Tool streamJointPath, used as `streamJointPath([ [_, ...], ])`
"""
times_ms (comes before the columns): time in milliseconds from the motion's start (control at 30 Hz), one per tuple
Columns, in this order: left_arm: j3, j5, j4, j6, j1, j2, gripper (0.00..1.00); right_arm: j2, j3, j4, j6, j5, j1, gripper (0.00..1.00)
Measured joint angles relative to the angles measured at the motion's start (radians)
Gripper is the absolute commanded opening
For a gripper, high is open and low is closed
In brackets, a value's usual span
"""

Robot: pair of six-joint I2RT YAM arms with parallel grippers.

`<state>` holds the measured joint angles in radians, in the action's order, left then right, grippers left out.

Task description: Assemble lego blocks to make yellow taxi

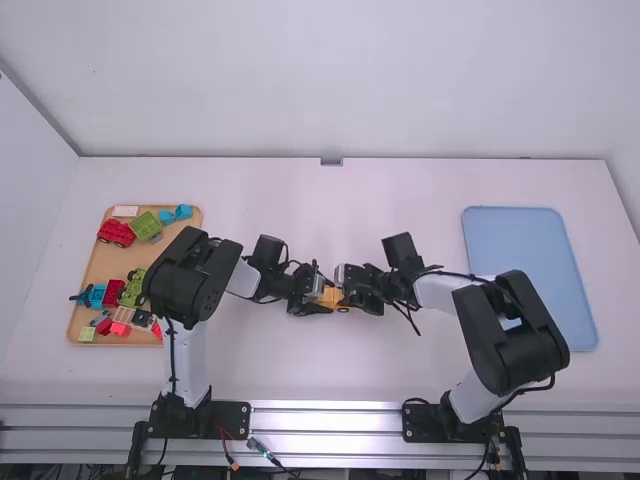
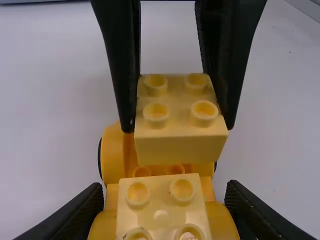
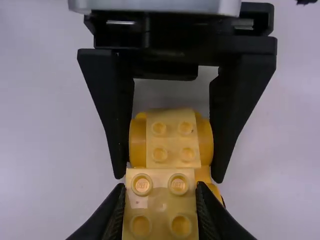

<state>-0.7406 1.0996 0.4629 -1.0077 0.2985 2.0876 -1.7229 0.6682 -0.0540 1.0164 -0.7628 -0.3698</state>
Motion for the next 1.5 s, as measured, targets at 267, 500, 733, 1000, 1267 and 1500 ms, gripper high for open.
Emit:
streamJointPath([
  [267, 0.000, 0.000, -0.002, 0.000, 0.000, 0.000, 0.37, -0.061, 0.002, -0.058, -0.018, -0.039, 0.013, 0.02],
  [500, 0.000, -0.001, 0.002, 0.000, 0.000, 0.000, 0.38, -0.061, 0.006, -0.039, -0.022, -0.042, 0.010, 0.08],
  [733, 0.000, -0.001, 0.002, 0.000, 0.000, 0.000, 0.38, -0.061, 0.007, -0.038, -0.022, -0.038, 0.009, 0.09],
  [1000, 0.000, -0.002, 0.002, 0.000, 0.000, 0.000, 0.37, -0.061, 0.010, -0.055, -0.021, -0.013, 0.007, 0.06],
  [1267, -0.003, -0.007, 0.002, 0.000, 0.000, 0.000, 0.37, -0.062, 0.011, -0.068, -0.027, 0.022, -0.001, 0.04],
  [1500, -0.003, -0.007, 0.002, 0.000, 0.000, 0.000, 0.38, -0.064, 0.011, -0.076, -0.033, 0.018, -0.002, 0.57],
])
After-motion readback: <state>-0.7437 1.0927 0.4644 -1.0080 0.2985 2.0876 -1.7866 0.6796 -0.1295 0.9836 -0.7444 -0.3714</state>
